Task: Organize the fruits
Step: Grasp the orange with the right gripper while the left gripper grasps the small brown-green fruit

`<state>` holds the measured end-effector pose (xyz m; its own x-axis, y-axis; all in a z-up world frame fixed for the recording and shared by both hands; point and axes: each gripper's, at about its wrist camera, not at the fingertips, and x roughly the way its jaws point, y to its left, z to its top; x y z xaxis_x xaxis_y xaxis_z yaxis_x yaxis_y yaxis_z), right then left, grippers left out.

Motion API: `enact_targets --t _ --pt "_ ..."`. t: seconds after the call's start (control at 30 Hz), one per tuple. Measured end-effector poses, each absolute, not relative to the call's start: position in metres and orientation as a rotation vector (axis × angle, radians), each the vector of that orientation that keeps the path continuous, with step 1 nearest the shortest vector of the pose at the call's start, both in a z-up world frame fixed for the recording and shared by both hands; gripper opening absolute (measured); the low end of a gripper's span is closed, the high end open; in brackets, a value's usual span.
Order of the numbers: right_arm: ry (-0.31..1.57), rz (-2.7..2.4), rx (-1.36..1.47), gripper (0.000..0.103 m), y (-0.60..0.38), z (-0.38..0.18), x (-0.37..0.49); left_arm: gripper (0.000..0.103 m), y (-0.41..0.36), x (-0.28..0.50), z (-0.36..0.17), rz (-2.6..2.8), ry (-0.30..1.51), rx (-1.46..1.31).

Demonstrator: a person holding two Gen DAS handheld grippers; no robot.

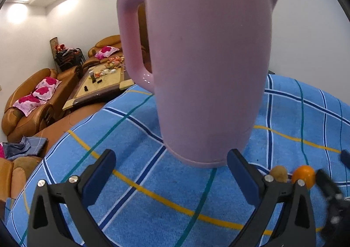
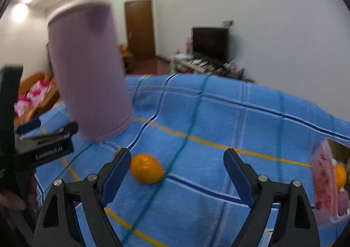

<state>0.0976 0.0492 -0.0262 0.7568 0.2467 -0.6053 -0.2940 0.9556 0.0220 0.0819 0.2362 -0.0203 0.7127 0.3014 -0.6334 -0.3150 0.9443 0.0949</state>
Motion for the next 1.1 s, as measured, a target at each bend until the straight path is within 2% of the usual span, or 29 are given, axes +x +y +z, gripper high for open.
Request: enact_targets --t 0.1,0.23,0.27,0.37,0.4,0.63,0.83,0.87,0.93,1.03,1.1 --pt "0.717 0.319 -0.129 0.07 0.066 -0.037 0.105 0.103 0.233 0.085 -0.019 0.321 0.7 0.002" --pt "0.781 0.354 -0.132 0.069 0.075 -0.045 0.115 0.103 0.23 0.087 -0.017 0.296 0.702 0.016" --pt "0.795 0.36 -0.14 0.066 0.078 -0.048 0.117 0.103 0.229 0.087 -0.017 0.29 0.703 0.016" --pt "0.844 0.373 -0.164 0.046 0.085 -0.056 0.123 0.103 0.229 0.087 -0.016 0.266 0.707 -0.003" --pt "0.858 0.376 -0.16 0.042 0.085 -0.058 0.125 0.103 0.225 0.086 -0.015 0.254 0.709 -0.009" --pt "0.848 0.368 -0.058 0.042 0.062 -0.057 0.117 0.103 0.214 0.084 -0.011 0.188 0.688 -0.002" --pt "0.69 0.253 -0.085 0.042 0.03 -0.037 0.083 0.102 0.19 0.083 -0.011 0.005 0.673 -0.017" --pt "0.666 0.232 -0.099 0.042 0.024 -0.035 0.077 0.1 0.184 0.084 -0.011 -0.01 0.677 -0.015" --pt "0.631 0.202 -0.111 0.042 0.014 -0.031 0.067 0.089 0.173 0.092 -0.016 -0.047 0.7 -0.002" --pt "0.611 0.183 -0.079 0.042 -0.002 -0.025 0.064 0.079 0.159 0.1 -0.024 -0.075 0.736 0.018" --pt "0.614 0.18 -0.049 0.042 -0.008 -0.023 0.065 0.076 0.146 0.106 -0.03 -0.093 0.765 0.059"
